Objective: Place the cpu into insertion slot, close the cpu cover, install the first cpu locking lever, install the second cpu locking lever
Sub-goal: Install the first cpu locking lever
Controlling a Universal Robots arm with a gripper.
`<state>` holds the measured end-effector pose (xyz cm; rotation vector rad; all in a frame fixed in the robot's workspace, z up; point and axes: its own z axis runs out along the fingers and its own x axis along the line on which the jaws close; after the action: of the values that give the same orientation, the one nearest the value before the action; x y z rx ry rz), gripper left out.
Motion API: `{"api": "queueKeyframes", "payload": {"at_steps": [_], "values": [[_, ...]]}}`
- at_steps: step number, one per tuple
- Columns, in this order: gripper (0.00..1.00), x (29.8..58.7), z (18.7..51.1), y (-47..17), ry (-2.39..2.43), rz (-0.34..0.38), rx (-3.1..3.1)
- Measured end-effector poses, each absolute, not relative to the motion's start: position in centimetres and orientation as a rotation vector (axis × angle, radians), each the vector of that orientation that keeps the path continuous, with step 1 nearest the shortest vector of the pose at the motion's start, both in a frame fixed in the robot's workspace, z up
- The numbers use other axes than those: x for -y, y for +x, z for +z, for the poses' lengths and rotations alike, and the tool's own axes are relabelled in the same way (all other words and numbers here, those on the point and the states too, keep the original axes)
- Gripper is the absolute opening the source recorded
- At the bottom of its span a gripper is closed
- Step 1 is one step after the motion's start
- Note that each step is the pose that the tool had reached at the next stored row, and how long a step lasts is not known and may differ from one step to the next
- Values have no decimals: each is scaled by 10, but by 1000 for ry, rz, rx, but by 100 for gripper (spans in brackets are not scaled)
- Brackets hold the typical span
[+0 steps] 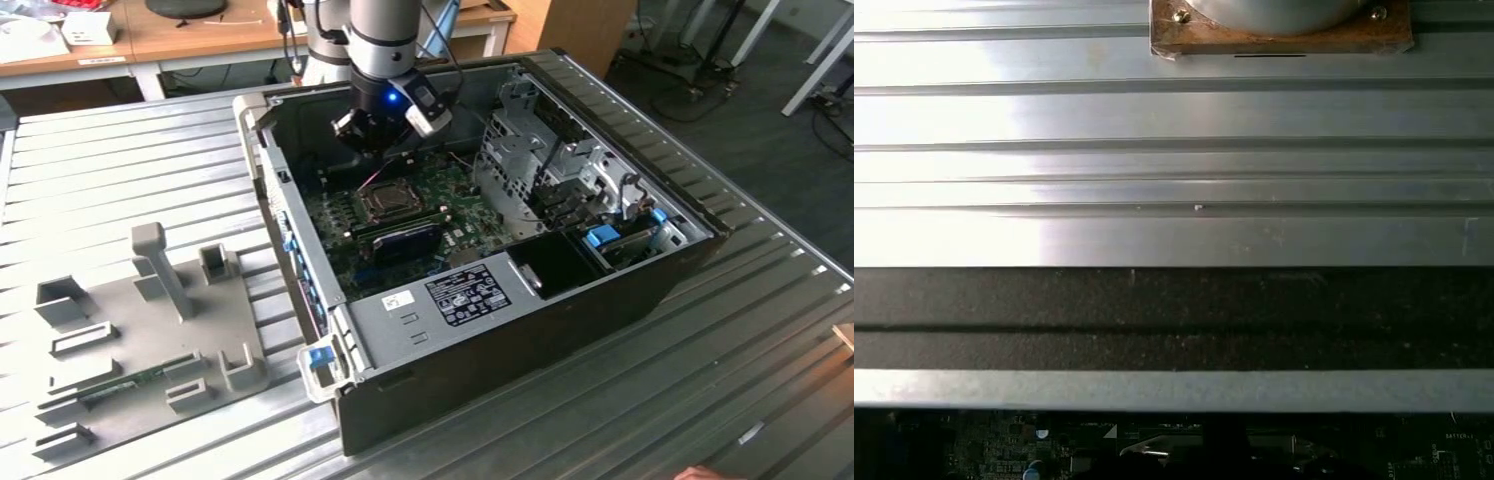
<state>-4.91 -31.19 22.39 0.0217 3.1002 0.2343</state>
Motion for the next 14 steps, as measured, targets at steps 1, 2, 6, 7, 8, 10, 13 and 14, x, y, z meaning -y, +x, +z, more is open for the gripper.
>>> {"api": "queueKeyframes", "payload": {"at_steps": [1,2,6,7,8,10,13,14], "values": [[10,312,223,-49,22,234,-3100],[10,312,223,-49,22,234,-3100],[10,312,221,-47,22,234,-3100],[10,312,220,-46,22,234,-3100],[10,312,220,-45,22,234,-3100],[10,313,219,-44,22,234,-3100],[10,313,218,-43,22,234,-3100],[10,313,217,-42,22,234,-3100]]}}
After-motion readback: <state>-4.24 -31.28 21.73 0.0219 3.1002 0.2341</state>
